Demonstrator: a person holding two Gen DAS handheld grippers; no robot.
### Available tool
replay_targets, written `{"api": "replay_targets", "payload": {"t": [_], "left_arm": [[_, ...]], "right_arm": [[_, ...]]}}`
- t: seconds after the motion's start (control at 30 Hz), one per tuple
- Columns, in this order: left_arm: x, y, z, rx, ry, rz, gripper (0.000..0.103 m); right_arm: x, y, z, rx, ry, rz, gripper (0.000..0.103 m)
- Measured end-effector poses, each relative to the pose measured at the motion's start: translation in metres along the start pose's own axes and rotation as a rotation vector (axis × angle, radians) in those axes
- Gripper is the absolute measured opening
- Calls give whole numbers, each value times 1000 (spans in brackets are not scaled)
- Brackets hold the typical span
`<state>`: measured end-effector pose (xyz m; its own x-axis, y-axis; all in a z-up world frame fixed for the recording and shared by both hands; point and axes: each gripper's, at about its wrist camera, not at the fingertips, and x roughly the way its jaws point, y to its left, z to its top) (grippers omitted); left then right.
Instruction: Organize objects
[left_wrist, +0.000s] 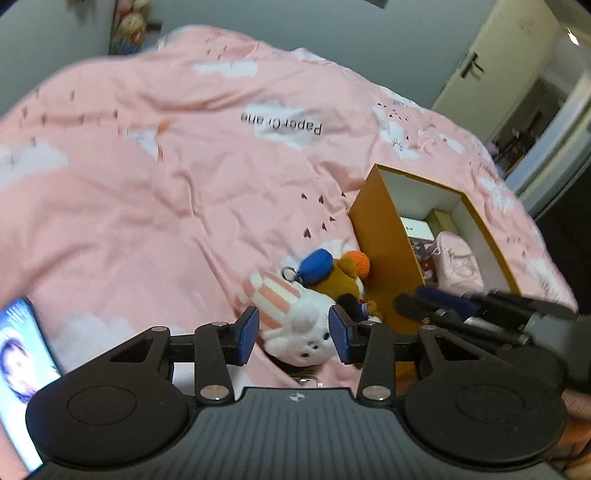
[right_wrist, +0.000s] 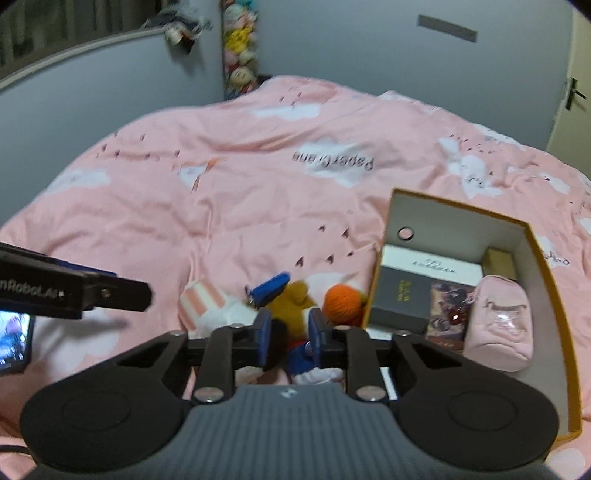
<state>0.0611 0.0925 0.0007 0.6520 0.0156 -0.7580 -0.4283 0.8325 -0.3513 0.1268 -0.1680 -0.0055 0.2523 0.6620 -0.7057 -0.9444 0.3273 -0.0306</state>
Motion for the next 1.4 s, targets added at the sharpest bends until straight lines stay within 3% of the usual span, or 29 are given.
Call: {"api": "replay_targets", "payload": {"t": [0.03,0.37,0.5,0.63,0.73,0.9,1.1,1.27,1.4], "left_arm": [[5,3,-2,-26,0,-2,47],[52,16,-15,-133,70,50,45],[51,23,-16,-162,57,31,44],[43,24,-16,-170,37,15,44],[41,24,-16,-166,36,8,44],[37,24,-17,-167,38,5,44],[30,27,-18,-205,49,10,48],[28,29,-20,-215,63,11,51],[25,38,-21,-279,61,7,51]], "right_arm": [[5,2,0,-14,13,1,16],[48,17,-3,-146,90,-49,15],[59,16,-3,-165,104,-67,15],[70,18,-1,-225,73,-169,15],[81,21,-4,-264,95,-194,15],[85,23,-11,-236,157,-98,13],[83,13,-15,-67,240,134,3],[81,22,-22,-78,236,161,1],[77,26,-26,-99,214,195,1]]}}
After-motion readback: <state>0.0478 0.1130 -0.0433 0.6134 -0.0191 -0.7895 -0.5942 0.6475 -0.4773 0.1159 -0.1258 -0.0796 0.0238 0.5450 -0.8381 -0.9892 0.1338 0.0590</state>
